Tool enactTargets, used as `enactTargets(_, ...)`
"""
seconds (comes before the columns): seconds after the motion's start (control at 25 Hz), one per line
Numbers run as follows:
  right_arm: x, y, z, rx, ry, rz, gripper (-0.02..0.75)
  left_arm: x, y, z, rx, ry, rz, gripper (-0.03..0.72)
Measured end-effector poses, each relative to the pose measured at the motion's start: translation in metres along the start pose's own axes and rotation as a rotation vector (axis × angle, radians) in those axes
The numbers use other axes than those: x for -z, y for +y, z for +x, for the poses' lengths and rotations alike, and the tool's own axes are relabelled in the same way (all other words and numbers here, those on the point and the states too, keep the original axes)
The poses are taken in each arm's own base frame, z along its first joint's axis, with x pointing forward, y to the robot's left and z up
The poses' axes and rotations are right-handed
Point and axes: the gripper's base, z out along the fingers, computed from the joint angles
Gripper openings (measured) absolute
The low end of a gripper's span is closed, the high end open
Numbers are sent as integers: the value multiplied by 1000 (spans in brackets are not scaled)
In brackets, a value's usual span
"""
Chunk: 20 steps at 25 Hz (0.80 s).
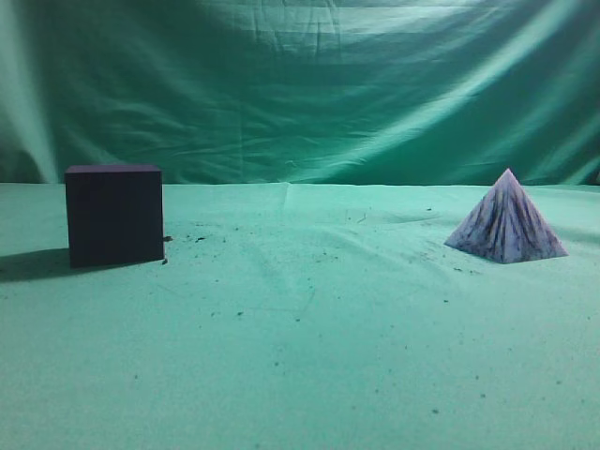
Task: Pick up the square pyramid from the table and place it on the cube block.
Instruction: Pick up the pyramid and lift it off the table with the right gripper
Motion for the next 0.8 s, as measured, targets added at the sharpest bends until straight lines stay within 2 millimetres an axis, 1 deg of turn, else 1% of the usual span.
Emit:
enactTargets(0.68,0,0,0,0,1,0,0,0,0,0,0,0,0,0)
enactTargets(0.8,0,-1,-1,23,-17,8,0,0,0,0,0,0,0,0)
